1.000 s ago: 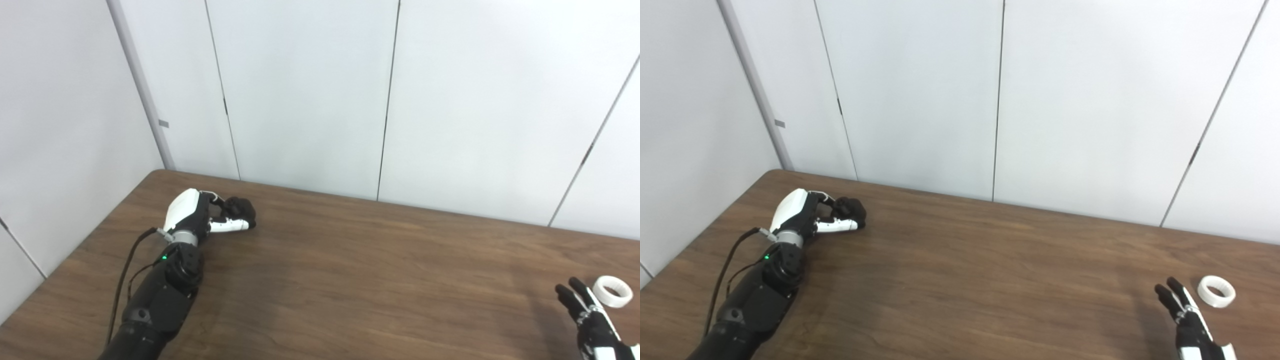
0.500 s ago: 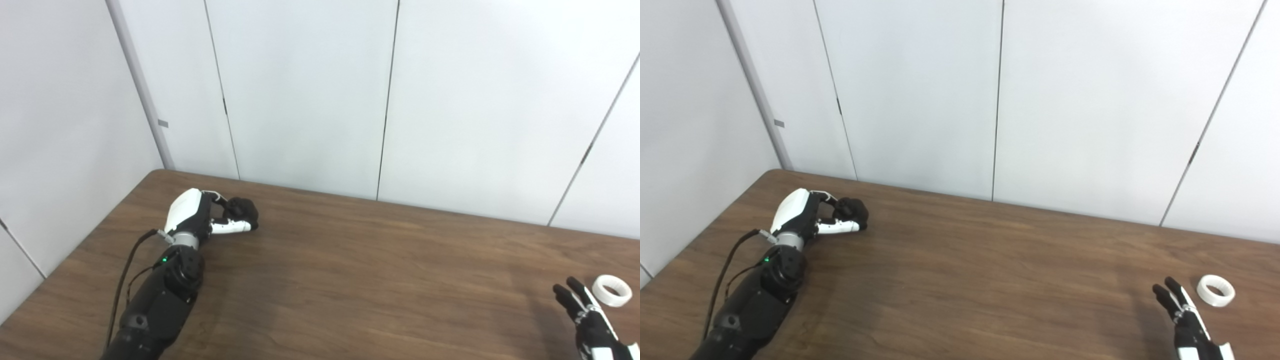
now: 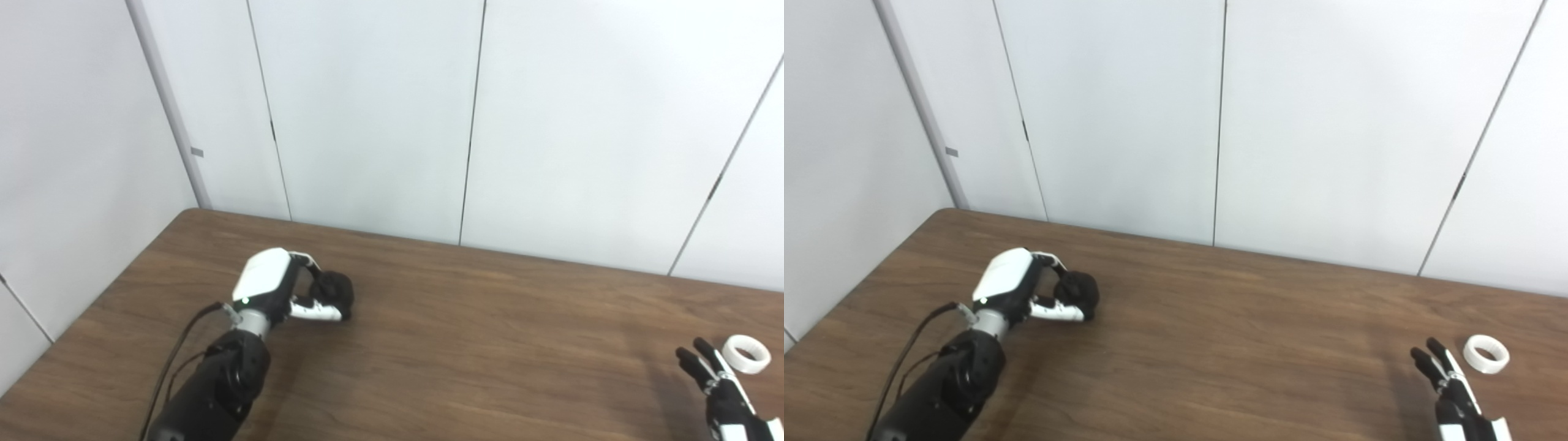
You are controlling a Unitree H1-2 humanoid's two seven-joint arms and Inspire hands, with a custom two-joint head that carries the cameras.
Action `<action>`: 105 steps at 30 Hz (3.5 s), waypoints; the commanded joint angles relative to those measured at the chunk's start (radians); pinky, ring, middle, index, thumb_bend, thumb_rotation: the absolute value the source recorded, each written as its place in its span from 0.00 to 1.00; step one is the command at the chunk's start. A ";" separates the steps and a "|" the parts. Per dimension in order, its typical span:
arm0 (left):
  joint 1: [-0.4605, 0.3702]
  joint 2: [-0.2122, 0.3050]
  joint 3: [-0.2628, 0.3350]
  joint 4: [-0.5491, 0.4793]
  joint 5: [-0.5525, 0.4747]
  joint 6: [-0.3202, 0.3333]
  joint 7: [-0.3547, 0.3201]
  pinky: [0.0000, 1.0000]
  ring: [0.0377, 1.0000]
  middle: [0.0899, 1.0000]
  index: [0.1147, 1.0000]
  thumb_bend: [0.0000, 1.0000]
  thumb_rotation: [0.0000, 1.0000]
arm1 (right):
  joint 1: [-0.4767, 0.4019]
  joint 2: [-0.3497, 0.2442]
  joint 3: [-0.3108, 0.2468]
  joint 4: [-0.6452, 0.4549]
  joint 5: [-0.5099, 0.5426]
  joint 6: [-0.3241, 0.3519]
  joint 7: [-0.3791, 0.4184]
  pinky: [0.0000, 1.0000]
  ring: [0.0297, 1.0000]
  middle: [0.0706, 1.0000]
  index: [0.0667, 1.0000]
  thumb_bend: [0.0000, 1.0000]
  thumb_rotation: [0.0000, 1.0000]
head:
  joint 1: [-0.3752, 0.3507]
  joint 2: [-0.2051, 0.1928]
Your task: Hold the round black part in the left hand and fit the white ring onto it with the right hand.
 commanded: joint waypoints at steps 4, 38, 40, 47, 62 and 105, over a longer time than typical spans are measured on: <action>-0.002 -0.012 -0.033 -0.122 0.076 -0.034 -0.001 1.00 0.85 0.73 0.42 0.52 0.05 | 0.047 0.045 0.022 0.040 -0.001 0.024 -0.016 1.00 0.94 0.88 0.93 0.68 0.98 | -0.020 0.008; 0.236 -0.191 -0.153 -0.373 0.254 -0.184 -0.103 0.97 0.84 0.72 0.42 0.52 0.06 | 0.012 0.161 0.113 -0.169 -0.135 0.228 -0.088 1.00 0.96 0.91 0.96 0.57 1.00 | -0.277 0.150; 0.245 -0.194 -0.154 -0.364 0.255 -0.199 -0.094 0.96 0.83 0.72 0.42 0.52 0.05 | 0.012 0.164 0.116 -0.184 -0.138 0.243 -0.089 1.00 0.96 0.91 0.96 0.55 1.00 | -0.283 0.158; 0.264 -0.211 -0.158 -0.336 0.259 -0.233 -0.085 0.95 0.82 0.71 0.42 0.52 0.05 | 0.014 0.165 0.118 -0.237 -0.145 0.311 -0.088 1.00 0.96 0.91 0.96 0.55 1.00 | -0.291 0.187; 0.312 -0.246 -0.173 -0.286 0.311 -0.254 0.002 0.96 0.82 0.72 0.42 0.52 0.05 | 0.018 0.120 0.101 -0.271 -0.101 0.335 -0.065 1.00 0.96 0.92 0.97 0.57 1.00 | -0.264 0.222; 0.340 -0.274 -0.196 -0.228 0.316 -0.212 0.004 0.96 0.83 0.72 0.42 0.52 0.05 | -0.225 -0.267 0.028 -0.177 -0.590 0.394 -0.137 0.95 0.97 0.91 0.75 0.75 0.29 | -0.350 0.244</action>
